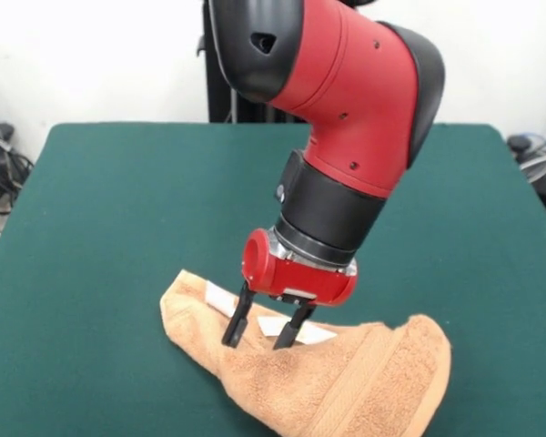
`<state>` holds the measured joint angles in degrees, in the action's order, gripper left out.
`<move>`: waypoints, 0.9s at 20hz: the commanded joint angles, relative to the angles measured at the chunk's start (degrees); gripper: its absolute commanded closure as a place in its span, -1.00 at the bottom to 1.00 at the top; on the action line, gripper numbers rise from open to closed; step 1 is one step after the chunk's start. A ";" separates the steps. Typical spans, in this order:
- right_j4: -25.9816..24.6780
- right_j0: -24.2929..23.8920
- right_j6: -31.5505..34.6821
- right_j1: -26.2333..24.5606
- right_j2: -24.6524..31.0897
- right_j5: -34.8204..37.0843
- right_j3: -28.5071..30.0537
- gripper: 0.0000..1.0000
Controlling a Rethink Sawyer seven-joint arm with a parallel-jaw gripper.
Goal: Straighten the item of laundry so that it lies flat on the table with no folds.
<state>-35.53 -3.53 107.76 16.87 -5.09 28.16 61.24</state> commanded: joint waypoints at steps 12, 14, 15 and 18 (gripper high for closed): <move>-7.16 -2.48 -2.18 -4.19 0.45 -6.41 -0.69 -1.00; -7.51 -2.90 -2.23 -4.55 0.93 -7.56 -0.36 -1.00; -7.65 -3.05 -2.21 -4.84 1.05 -7.93 -0.51 -1.00; -8.41 -2.06 -0.60 -4.75 0.42 -10.12 1.21 -1.00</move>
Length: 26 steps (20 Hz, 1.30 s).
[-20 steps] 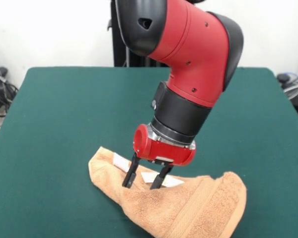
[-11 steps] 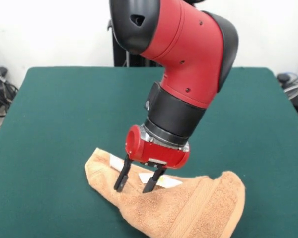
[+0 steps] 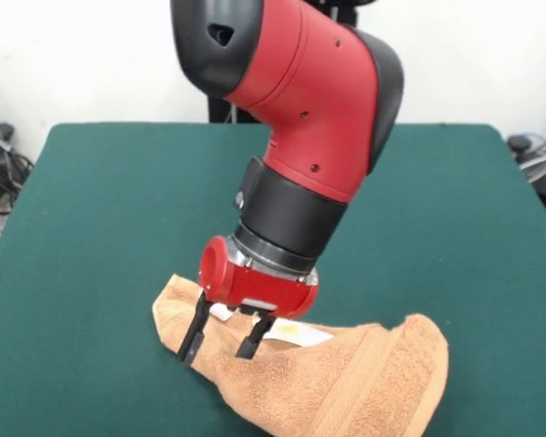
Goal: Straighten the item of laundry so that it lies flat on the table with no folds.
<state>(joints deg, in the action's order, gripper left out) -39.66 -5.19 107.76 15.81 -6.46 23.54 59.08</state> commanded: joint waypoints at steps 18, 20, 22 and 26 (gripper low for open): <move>-2.05 -13.48 -18.79 -3.99 19.55 2.55 7.46 -1.00; -0.43 -15.39 -20.22 -3.98 21.96 5.25 8.22 -1.00; 0.49 -16.98 -21.35 -4.23 24.02 7.02 8.63 -1.00; 0.54 -19.28 -24.10 -5.15 26.42 7.40 9.08 -1.00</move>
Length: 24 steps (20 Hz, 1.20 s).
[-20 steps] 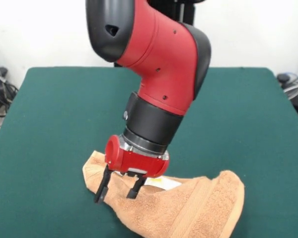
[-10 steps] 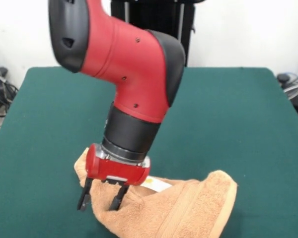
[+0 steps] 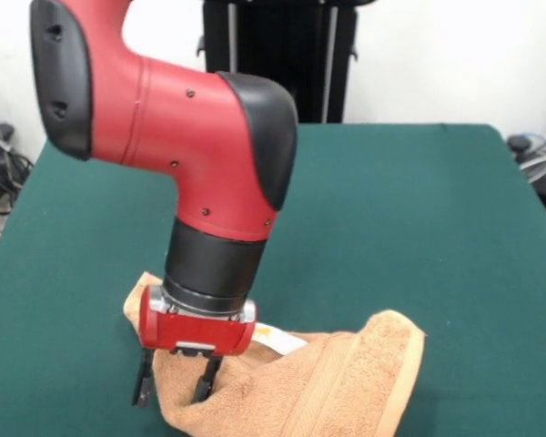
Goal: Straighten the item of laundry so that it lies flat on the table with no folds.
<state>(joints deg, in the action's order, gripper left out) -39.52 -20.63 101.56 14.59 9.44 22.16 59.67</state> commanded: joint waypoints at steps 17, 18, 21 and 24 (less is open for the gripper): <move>6.90 -14.64 -39.73 -8.97 21.19 19.70 11.51 -1.00; 7.20 -15.32 -41.24 -9.32 21.81 20.12 11.69 -1.00; 8.10 -16.73 -45.34 -10.08 23.08 22.22 12.06 -1.00; 8.86 -17.45 -47.39 -10.60 23.75 23.02 12.16 -1.00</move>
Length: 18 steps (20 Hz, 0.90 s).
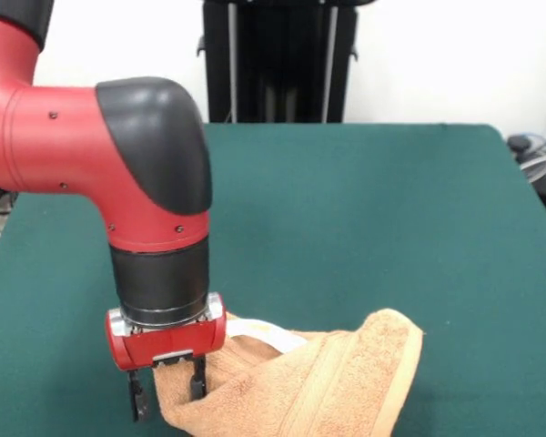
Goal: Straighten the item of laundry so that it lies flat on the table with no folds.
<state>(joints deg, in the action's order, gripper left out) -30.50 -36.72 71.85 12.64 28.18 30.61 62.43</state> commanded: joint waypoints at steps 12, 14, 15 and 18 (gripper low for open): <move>6.85 -2.24 -25.19 -10.00 7.65 23.26 9.61 -1.00; 7.80 -2.30 -26.18 -10.01 7.96 24.35 10.00 -1.00; 8.24 -2.47 -27.13 -10.08 8.32 25.08 10.28 -1.00; 9.37 -2.70 -28.62 -10.26 9.13 26.75 10.77 -1.00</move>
<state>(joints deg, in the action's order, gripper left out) -21.42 -40.85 55.77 9.53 33.61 43.42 62.62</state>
